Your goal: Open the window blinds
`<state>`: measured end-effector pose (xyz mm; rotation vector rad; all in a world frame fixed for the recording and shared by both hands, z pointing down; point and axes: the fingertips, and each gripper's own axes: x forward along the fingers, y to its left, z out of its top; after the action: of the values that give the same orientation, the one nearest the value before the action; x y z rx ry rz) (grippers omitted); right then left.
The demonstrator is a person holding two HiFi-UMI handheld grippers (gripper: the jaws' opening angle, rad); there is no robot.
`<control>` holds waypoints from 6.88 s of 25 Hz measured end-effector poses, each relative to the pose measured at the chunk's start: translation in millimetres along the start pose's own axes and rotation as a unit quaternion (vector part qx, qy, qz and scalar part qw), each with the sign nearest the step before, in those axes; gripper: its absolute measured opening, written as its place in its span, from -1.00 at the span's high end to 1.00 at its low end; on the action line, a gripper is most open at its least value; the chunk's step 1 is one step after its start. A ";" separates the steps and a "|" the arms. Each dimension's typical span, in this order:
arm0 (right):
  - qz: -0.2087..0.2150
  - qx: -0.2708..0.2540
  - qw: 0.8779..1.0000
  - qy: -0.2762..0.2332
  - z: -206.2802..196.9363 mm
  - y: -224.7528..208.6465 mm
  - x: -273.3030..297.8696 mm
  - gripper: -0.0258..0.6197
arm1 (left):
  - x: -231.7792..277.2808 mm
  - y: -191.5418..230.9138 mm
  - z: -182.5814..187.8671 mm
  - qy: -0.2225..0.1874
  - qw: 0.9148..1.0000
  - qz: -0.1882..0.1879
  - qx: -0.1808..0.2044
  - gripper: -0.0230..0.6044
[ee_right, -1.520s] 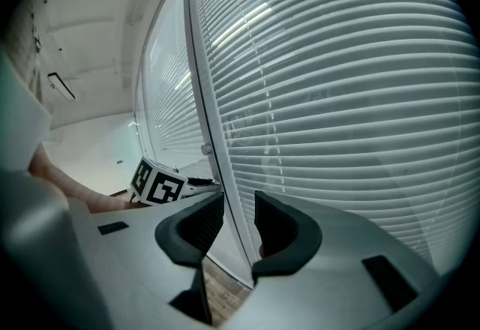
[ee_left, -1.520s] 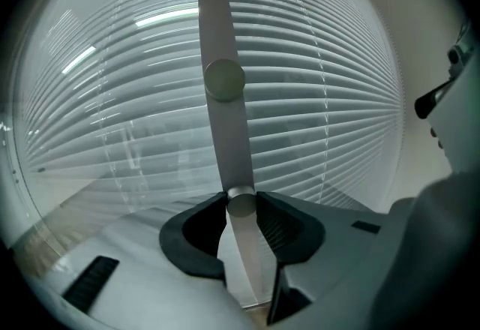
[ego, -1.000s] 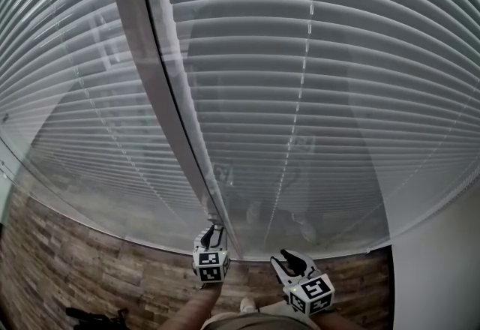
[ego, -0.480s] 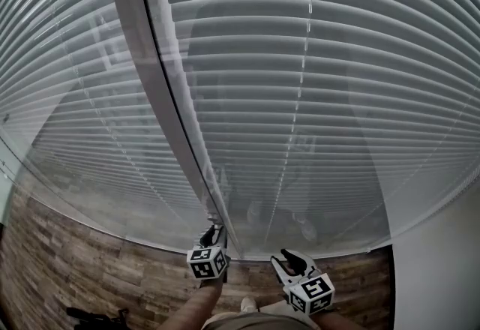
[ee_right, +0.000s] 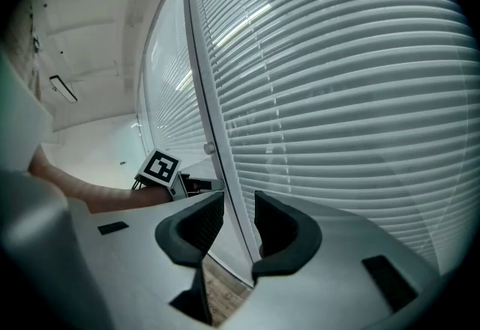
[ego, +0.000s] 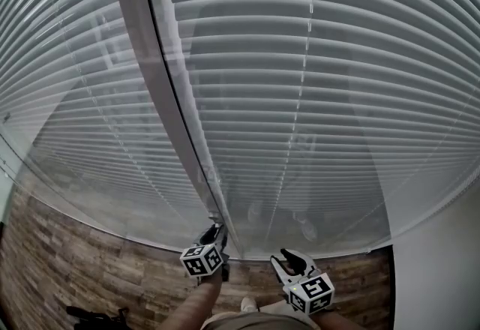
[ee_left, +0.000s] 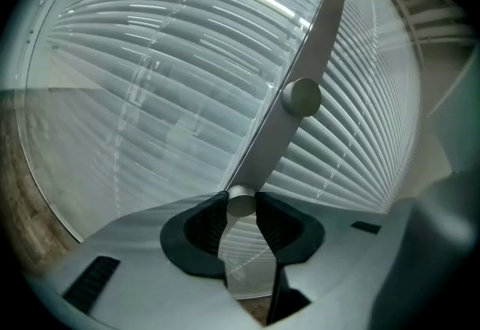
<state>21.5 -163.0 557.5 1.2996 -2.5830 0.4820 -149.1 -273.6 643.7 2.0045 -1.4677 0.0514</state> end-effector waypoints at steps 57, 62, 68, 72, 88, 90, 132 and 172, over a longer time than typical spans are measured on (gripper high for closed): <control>-0.013 -0.003 1.000 -0.004 7.8 -10.4 -2.1 0.54 | 1.7 -2.8 -2.7 0.015 0.982 0.054 0.183 0.49; -0.013 -0.005 1.000 -0.007 11.4 -9.9 -1.5 0.54 | 1.3 -2.3 -2.7 0.016 0.988 0.042 0.147 0.49; -0.016 -0.008 1.000 -0.015 19.6 -11.3 -2.9 0.54 | 0.5 -1.8 -3.6 0.018 0.992 0.035 0.121 0.50; -0.020 -0.007 1.000 -0.017 21.6 -13.2 -5.4 0.54 | 0.1 -1.9 -3.6 0.017 0.994 0.026 0.106 0.49; -0.024 -0.004 1.000 -0.018 20.5 -16.3 -11.1 0.54 | -3.2 -6.6 -6.2 0.023 0.969 0.060 0.237 0.42; -0.023 -0.003 1.000 -0.020 19.2 -16.5 -10.8 0.54 | -3.7 -6.6 -8.5 0.027 0.963 0.064 0.262 0.42; -0.022 0.004 1.000 -0.006 13.0 -17.6 -2.1 0.54 | 4.0 -1.3 -7.6 0.022 0.977 0.055 0.204 0.45; -0.020 0.005 1.000 -0.009 10.9 -13.6 -5.0 0.54 | -2.2 -4.8 0.2 0.015 0.979 0.045 0.196 0.32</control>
<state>35.0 -171.1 548.4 1.3611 -2.5679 0.4780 -145.8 -271.0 640.4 2.2274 -1.6259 0.4389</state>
